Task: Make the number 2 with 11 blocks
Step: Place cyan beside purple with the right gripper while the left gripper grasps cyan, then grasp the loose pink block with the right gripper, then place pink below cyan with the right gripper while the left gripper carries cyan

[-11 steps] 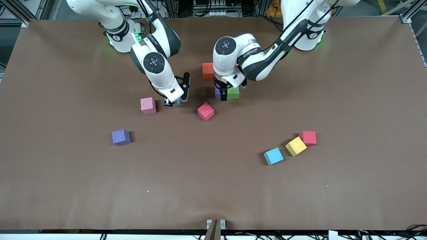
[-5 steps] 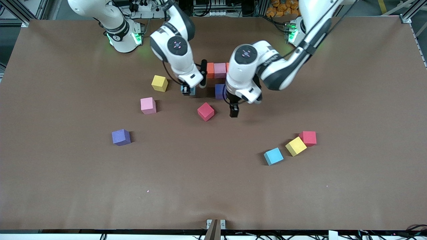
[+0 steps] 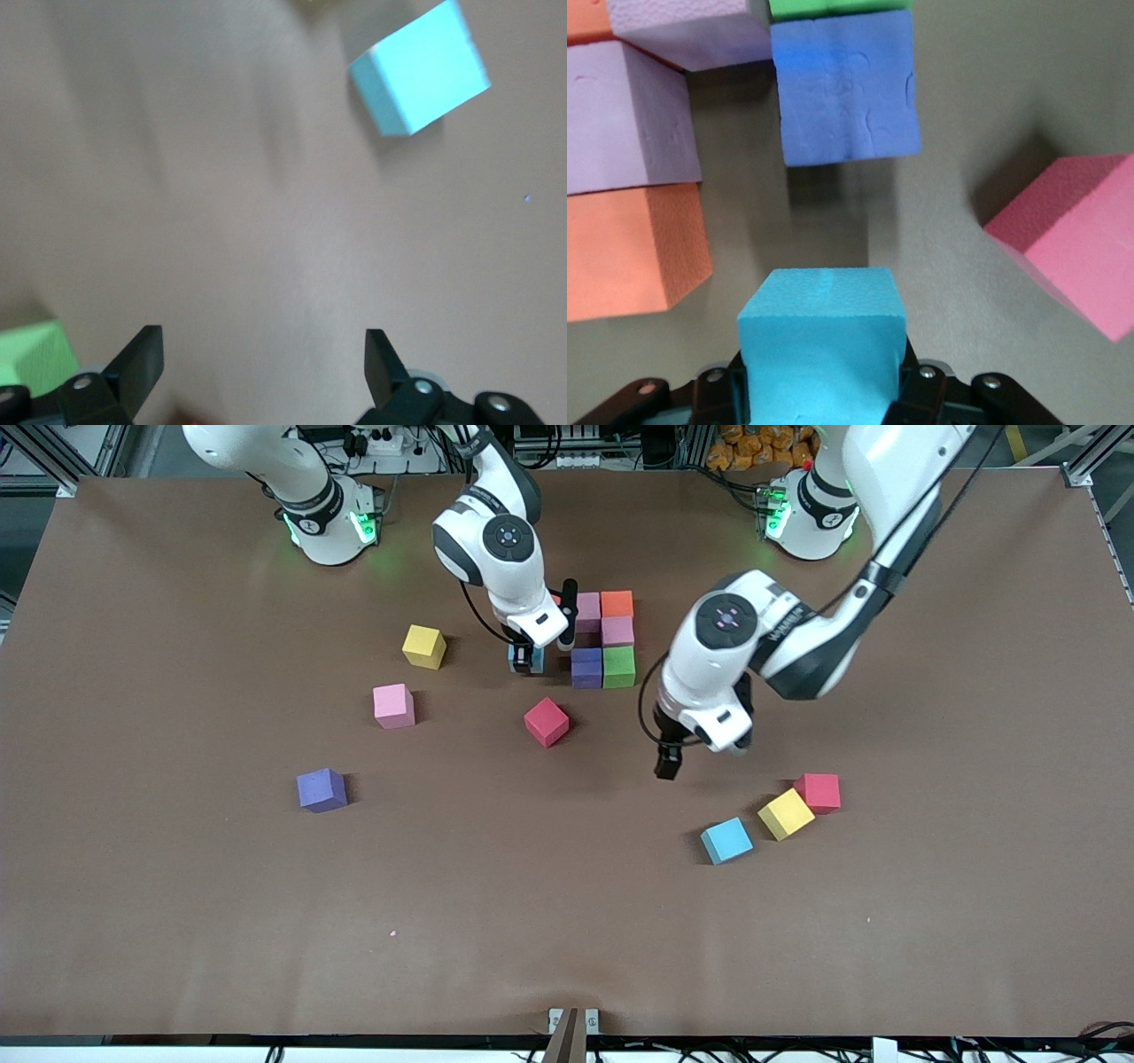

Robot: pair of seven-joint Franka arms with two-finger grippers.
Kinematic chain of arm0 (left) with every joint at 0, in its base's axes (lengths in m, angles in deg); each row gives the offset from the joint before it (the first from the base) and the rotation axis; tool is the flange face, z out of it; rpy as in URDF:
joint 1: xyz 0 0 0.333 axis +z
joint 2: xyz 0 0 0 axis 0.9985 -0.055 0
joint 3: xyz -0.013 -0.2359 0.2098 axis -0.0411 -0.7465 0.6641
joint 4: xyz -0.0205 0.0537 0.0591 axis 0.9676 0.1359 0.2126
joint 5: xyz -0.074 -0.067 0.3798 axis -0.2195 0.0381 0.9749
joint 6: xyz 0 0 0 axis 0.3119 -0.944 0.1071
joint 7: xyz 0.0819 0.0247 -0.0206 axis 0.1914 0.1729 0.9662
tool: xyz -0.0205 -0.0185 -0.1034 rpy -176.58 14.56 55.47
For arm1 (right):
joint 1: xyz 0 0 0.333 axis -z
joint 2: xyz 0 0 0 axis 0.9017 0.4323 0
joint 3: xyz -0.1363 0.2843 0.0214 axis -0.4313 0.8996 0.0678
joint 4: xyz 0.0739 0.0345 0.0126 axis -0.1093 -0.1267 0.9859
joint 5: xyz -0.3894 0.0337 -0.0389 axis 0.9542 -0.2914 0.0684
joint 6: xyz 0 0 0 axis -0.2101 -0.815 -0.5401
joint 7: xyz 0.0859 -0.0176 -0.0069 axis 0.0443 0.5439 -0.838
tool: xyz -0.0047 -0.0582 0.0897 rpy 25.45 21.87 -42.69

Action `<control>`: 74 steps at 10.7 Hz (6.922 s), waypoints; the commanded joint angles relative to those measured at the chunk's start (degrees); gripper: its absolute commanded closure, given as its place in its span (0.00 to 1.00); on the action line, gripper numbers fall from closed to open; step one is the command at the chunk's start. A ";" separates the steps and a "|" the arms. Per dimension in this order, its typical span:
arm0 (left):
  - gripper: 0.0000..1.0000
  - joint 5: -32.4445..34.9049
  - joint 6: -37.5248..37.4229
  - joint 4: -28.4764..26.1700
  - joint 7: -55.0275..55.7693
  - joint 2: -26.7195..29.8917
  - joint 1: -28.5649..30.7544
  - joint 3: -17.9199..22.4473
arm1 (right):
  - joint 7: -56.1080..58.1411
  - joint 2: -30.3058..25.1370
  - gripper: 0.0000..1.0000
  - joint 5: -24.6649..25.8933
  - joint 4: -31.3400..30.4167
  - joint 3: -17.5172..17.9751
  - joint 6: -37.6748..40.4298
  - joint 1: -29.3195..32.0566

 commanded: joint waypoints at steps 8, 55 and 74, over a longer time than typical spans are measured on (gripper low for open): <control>0.00 1.32 -8.96 13.44 -52.14 -6.58 3.49 4.51 | -1.12 7.84 0.52 -0.30 7.79 -0.20 -1.29 -1.68; 0.37 1.58 -8.08 27.51 -68.81 -23.73 -4.16 13.92 | -39.88 17.42 0.00 -3.37 22.74 -0.73 0.38 6.67; 0.37 1.84 -13.18 27.42 -68.99 -21.27 -5.30 11.02 | -81.19 12.59 0.72 -4.08 19.23 -0.64 5.84 5.00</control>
